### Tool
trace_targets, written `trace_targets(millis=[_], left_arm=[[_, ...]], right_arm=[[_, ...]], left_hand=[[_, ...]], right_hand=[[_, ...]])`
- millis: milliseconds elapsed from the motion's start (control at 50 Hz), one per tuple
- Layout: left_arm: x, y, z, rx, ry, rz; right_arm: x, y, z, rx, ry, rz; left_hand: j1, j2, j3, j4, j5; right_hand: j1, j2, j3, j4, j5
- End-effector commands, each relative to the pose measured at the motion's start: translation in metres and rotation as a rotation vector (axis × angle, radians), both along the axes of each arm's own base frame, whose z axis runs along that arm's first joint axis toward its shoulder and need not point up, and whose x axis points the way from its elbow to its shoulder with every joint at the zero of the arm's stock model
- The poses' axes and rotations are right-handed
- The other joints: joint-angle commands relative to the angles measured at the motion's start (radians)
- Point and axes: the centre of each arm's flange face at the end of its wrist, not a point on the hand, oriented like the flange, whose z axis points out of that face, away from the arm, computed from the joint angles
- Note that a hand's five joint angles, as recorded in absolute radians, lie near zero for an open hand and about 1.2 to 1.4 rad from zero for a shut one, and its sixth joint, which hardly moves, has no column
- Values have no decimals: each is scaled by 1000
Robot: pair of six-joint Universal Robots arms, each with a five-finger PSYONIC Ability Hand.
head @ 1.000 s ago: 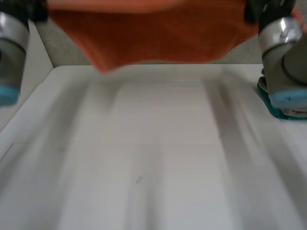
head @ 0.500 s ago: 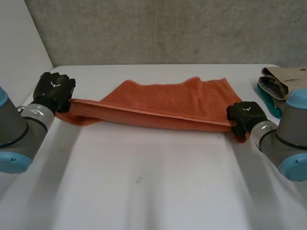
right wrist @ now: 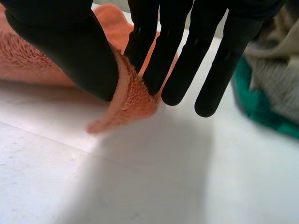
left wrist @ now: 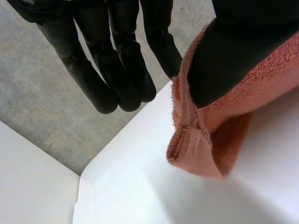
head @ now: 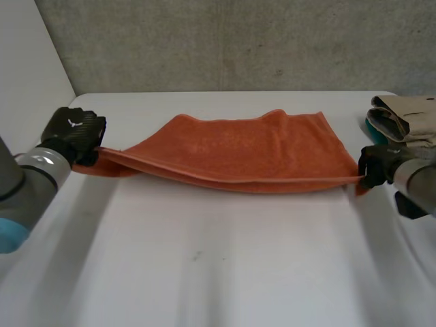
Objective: Fold the laundry.
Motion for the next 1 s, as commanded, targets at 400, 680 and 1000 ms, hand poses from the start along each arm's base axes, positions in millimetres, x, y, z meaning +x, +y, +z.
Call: trace_targets(millis=[400,680,1000], left_arm=[[22,75,74,289,-231,0],[-15,-52,35,164,-351,103],[-15,-67,246,-774,287,206]], right_arm=[[-25,81,118,48,588,442],[23,2,57,-10,674,415],[33,-62,256,-1261,162,-124]], left_hand=[[231,199,207,198,231],[231,199,207,198,231],[231,199,207,198,231]], right_hand=[[260,213,209,202,250],[260,213,209,202,250],[260,213,209,202,250]])
